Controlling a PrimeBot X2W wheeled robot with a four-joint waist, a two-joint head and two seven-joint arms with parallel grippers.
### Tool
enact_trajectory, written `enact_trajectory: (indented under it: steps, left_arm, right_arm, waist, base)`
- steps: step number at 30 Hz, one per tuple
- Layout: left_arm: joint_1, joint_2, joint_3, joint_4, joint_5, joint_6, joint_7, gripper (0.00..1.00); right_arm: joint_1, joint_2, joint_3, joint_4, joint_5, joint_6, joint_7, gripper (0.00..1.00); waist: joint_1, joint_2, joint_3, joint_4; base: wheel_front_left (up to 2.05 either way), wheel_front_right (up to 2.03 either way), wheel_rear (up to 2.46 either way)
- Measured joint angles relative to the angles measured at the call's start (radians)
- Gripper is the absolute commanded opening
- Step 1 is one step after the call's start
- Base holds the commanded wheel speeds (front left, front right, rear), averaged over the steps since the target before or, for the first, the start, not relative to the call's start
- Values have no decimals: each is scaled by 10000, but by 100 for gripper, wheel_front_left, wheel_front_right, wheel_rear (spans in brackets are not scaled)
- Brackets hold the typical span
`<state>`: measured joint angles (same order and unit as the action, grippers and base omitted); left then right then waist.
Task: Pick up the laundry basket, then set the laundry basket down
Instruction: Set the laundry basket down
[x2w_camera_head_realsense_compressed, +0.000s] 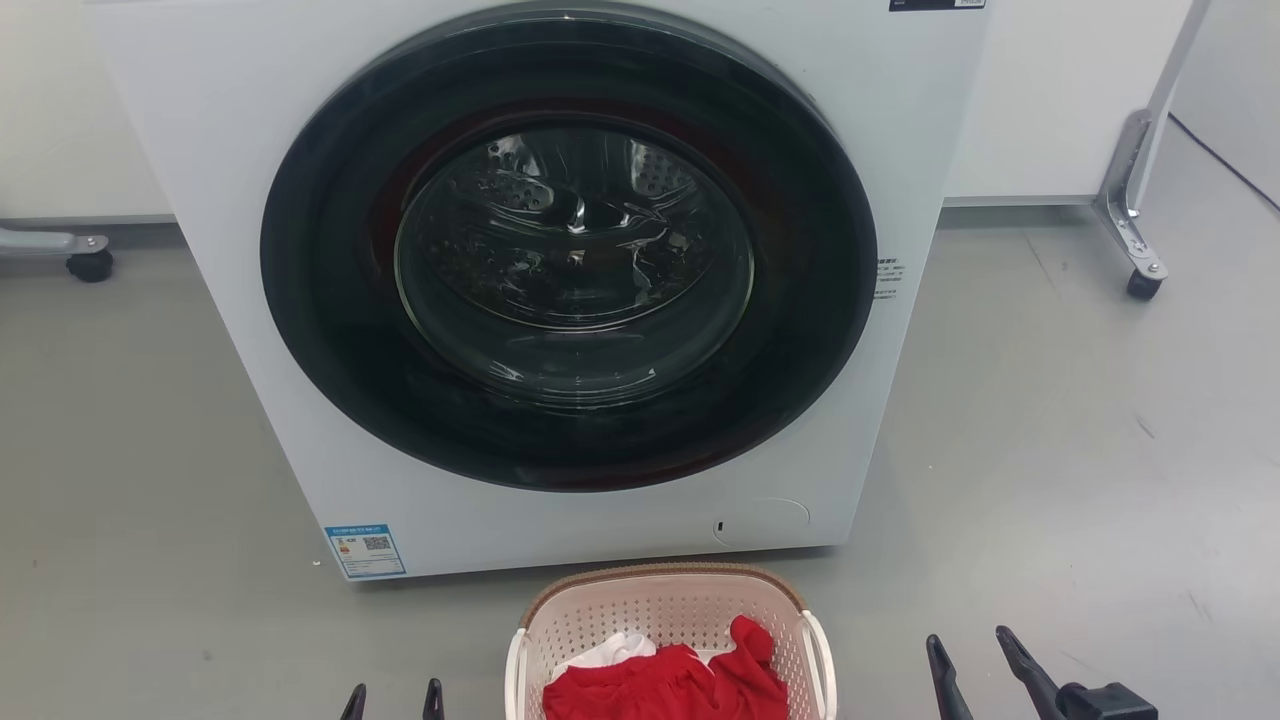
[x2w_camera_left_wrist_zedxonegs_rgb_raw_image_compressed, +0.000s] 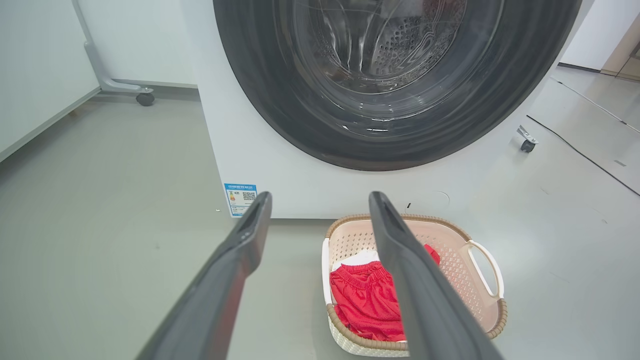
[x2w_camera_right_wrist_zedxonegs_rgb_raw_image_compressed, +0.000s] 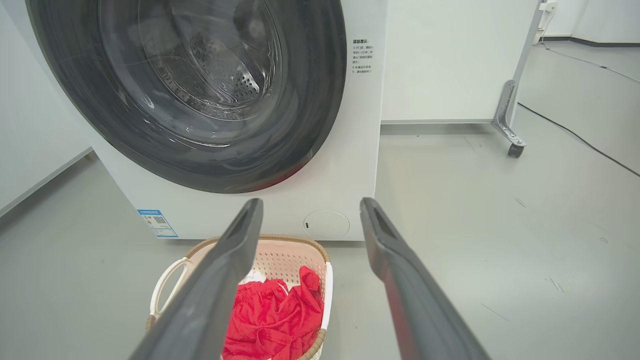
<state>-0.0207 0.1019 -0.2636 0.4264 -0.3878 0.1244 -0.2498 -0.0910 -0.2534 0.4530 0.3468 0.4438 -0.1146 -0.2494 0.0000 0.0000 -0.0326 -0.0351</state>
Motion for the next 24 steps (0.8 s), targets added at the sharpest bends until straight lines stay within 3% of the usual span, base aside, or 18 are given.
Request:
enact_trajectory:
  steps: [7, 24]
  left_arm:
    - [569, -167, 359, -842, 821, 0, 0, 100]
    - [967, -385, 667, -1887, 1471, 0, 0, 100]
  right_arm:
    - [542, -157, -245, -562, -213, -58, -2, 100]
    - [845, -257, -963, -1296, -717, -100, -2, 100]
  waist:
    - [0, 0, -10, 63]
    - [0, 0, 27, 49]
  base:
    - [0, 0, 0]
    - [0, 0, 0]
